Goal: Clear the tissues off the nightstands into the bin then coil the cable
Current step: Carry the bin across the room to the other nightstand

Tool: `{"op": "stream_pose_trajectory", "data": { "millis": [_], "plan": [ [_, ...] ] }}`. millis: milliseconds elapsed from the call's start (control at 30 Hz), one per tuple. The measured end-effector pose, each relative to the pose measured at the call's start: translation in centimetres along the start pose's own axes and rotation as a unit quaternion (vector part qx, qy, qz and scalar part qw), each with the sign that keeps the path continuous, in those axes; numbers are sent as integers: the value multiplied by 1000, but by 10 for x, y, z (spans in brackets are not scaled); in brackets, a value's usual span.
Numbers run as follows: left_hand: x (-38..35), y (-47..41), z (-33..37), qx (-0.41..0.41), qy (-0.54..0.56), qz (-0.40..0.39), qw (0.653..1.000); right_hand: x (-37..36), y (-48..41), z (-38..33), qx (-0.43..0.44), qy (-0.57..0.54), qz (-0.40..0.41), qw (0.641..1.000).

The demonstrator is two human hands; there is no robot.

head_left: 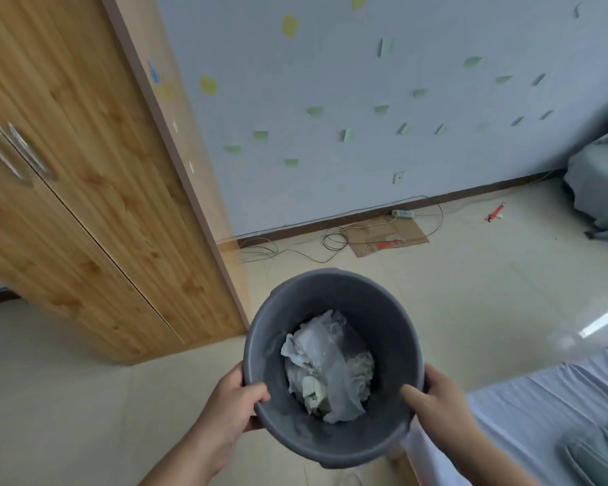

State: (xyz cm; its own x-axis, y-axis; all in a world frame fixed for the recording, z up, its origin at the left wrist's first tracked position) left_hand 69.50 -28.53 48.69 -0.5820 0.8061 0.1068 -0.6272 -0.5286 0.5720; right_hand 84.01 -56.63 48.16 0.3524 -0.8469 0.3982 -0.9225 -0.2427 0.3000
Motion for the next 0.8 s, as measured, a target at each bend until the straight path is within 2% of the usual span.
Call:
{"op": "stream_pose_trajectory", "data": {
  "millis": [133,333,567,800],
  "plan": [
    [-26,-74,72,-2,5,-6,1000,14,-104,-49,11,-9,-20,1000],
    [-73,-200,165,-12,-11,-38,999,26,-239,-84,10,-17,24,1000],
    [-190,-350,277,-45,-113,-190,974,77,-346,-97,-68,-46,142,987],
    [-374,-421,355,-75,-228,-352,905,172,-373,-80,-134,-87,313,936]
  ]
}}
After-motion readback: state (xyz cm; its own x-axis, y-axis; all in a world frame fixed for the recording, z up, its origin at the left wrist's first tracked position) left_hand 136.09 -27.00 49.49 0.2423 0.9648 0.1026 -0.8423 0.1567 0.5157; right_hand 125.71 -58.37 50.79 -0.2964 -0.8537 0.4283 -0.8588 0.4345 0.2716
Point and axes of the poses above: each hand's wrist, its own y-axis away from the middle knuckle, its own x-axis out of the back of the hand, z = x × y, the point moved 1 cm from there along -y, towards the middle knuckle, and after that the axes turned 4 degrees about z, right-handed, at the moved point
